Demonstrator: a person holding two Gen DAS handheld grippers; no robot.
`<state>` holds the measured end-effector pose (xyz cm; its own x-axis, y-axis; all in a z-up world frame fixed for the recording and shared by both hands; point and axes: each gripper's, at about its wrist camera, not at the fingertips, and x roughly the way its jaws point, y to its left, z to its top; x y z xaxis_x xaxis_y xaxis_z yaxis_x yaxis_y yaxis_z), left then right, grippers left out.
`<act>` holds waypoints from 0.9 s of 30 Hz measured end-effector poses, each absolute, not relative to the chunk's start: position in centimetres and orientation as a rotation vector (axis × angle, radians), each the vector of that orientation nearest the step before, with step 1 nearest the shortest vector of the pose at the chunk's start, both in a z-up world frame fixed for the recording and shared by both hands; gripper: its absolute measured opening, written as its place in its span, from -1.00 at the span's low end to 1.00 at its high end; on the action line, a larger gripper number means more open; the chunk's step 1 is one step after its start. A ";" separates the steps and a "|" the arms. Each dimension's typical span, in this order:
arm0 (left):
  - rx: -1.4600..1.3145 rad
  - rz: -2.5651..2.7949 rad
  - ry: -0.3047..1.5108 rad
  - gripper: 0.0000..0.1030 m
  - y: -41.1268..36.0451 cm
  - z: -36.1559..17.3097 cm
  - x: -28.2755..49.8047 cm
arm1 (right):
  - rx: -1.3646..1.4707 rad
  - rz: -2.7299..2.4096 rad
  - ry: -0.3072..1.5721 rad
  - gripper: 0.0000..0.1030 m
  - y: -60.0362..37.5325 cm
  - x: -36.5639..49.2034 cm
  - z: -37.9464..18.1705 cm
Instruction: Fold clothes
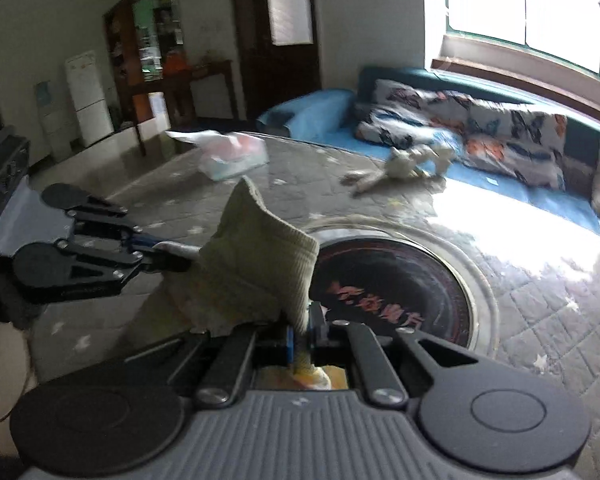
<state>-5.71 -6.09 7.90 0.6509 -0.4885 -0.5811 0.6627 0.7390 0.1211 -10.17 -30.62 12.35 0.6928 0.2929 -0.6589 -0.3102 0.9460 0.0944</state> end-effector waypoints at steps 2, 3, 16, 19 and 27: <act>0.342 -0.655 0.585 -0.86 -6.7 6.8 -3.7 | -0.013 0.317 0.758 -0.87 -31.1 -7.9 10.9; 0.340 -0.647 0.604 -0.86 -7.0 6.2 -2.9 | -0.005 0.303 0.765 -0.86 -31.3 -7.0 10.0; 0.309 -0.466 0.644 -0.24 -6.0 3.2 -0.1 | 0.054 0.117 0.691 -0.49 -33.1 -10.6 6.7; 0.265 -0.445 0.636 -0.24 -5.2 4.0 -0.5 | 0.079 0.106 0.704 -0.49 -32.9 -12.7 6.1; 0.209 -0.546 0.624 -0.24 -6.5 5.3 -2.3 | 0.205 -0.054 0.687 -0.49 -35.6 -13.6 4.4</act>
